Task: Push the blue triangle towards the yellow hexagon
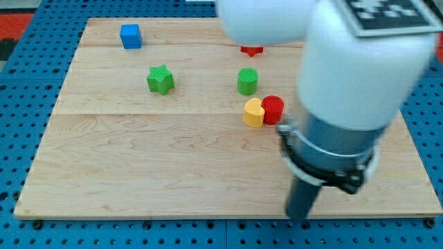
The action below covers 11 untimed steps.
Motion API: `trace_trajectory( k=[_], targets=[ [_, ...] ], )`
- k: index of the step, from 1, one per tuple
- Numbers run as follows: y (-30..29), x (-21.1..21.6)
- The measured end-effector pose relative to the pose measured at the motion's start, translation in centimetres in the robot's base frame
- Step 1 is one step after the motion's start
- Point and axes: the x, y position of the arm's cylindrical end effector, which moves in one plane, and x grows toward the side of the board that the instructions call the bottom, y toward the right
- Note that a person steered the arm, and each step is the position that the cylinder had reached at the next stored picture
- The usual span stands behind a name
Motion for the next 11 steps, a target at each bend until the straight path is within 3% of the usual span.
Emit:
trace_trajectory(
  k=[3,5,11],
  targets=[
    [1.5,-2.0],
    [1.5,-5.7],
    [1.6,-7.0]
  ],
)
